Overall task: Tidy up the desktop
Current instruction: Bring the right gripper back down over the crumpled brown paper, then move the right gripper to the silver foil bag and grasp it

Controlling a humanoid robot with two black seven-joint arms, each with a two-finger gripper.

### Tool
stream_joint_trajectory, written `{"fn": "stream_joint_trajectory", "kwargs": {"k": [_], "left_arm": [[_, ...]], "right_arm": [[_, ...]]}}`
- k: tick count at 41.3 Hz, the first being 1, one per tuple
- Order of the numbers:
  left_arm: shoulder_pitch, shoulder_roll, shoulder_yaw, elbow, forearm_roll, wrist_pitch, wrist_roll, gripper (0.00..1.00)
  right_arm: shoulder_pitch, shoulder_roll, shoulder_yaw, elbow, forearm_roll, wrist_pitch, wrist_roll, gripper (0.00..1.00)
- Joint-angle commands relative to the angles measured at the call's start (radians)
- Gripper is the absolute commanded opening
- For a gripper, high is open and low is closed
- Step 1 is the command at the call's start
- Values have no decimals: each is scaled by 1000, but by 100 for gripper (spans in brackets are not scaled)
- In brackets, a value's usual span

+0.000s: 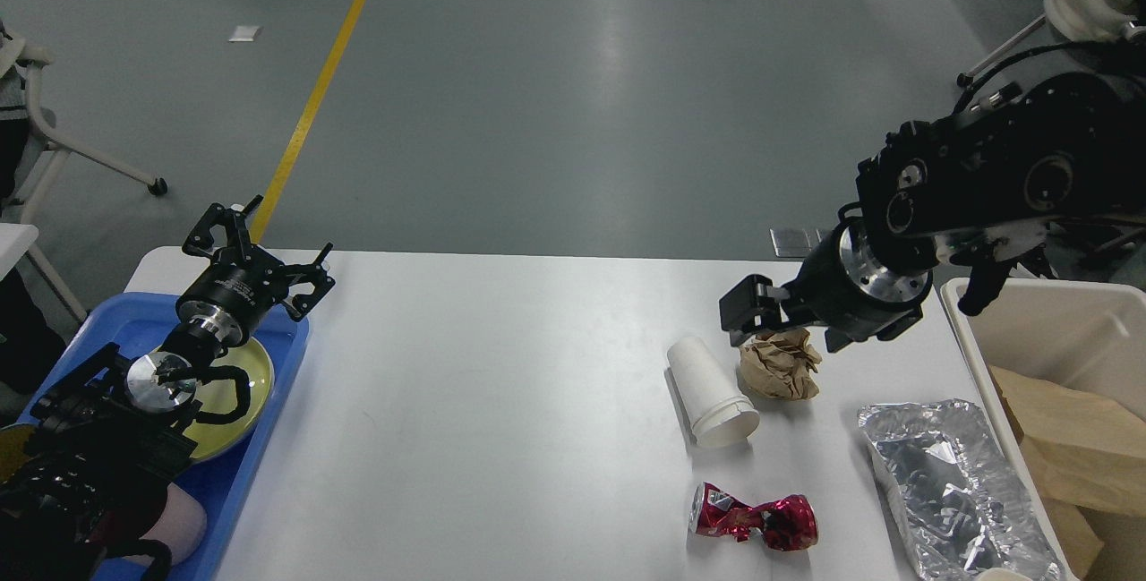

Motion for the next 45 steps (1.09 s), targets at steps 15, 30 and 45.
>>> {"fn": "stream_joint_trajectory", "kwargs": {"k": [15,30,45], "left_arm": [[0,0,0,0,-1,0,1,100],[0,0,0,0,-1,0,1,100],[0,0,0,0,1,0,1,100]], "right_arm": [[-525,-38,-114,-309,-89,-208,4,100],[-731,-38,-109,-446,-120,-276,48,100],[-843,-40,-109,-447,-192,-408,70,72]]}}
